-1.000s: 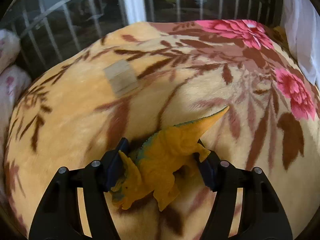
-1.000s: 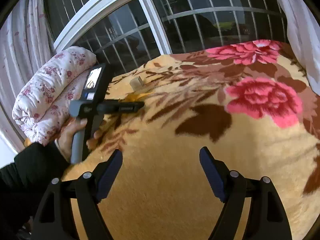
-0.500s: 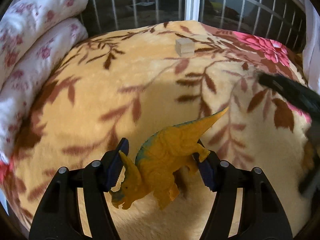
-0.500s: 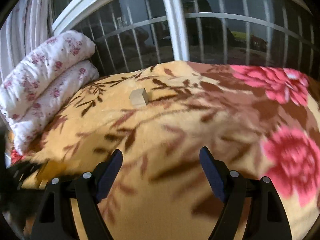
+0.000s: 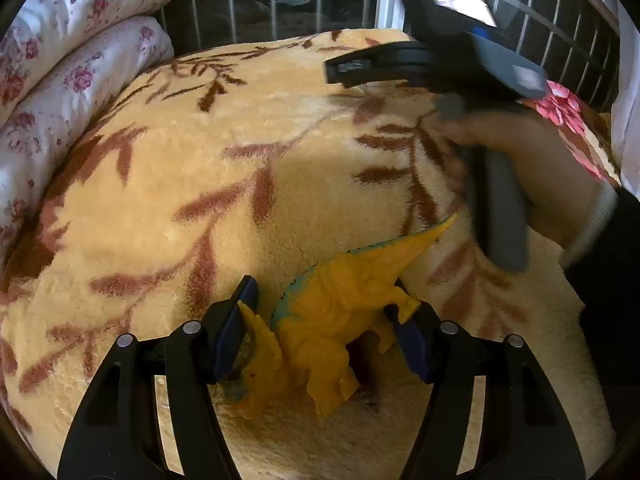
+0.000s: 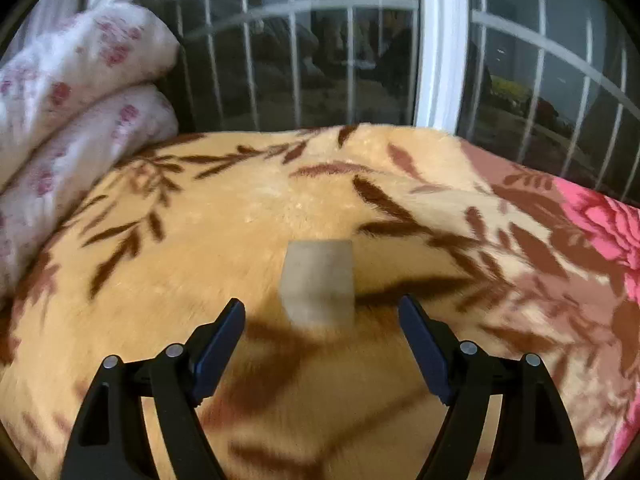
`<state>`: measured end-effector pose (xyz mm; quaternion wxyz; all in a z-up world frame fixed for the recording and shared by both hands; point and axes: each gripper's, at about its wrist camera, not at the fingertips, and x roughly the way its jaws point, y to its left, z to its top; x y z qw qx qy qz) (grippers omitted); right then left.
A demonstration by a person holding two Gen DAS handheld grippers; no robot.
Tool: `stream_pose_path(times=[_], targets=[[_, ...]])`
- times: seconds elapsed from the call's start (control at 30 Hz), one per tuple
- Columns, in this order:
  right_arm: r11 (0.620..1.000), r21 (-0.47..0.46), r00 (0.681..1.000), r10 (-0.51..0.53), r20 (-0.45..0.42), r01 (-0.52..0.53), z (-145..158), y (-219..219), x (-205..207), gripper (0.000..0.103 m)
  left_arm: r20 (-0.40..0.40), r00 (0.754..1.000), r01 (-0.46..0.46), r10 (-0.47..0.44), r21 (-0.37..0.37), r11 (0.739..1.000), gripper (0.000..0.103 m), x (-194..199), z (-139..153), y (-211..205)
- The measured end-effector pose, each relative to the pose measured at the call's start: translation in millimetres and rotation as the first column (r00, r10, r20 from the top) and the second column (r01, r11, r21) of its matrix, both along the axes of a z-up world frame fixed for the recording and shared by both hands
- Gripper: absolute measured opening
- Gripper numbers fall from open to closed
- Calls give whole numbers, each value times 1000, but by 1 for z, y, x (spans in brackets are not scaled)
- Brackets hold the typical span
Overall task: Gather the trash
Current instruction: 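Grasp the wooden block with the right tool while the left holds the dinosaur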
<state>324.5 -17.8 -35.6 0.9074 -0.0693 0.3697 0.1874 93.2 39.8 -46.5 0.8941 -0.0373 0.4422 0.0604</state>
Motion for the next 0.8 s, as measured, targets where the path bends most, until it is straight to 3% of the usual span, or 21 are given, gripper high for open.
stream_pose_path(times=[0.07,0.1,0.13,0.17,0.43,0.67,0.8], targets=[[1000,-13,998,-22,-59,21,-6,6,16,56,2,1000,-3,3,9,1000,64,1,-1,-1],[999,-10,996,-38,-85,37,-10,6,22,54,2,1000,-2,2,12,1000,64,1,-1,-2],[999,-11,995,-52,-81,51,-10,5,23,38,1,1000,-2,2,11,1000,64,2,-1,-1],[998,-13,995,-59,-75,58,-8,4,21,34,2,1000,-3,2,9,1000,64,1,-1,-2],[999,26,999,-38,15,38,18,-41,-51,34,6,1000,-1,1,5,1000,64,1,0,-1],[996,59,998,-62,-13,62,21,-116,-168,34,27,1000,-13,11,72,997,64,-3,6,-10],[990,112,997,-82,-5,82,30,-144,-231,34,105,994,-12,4,84,996,64,-21,21,-15]])
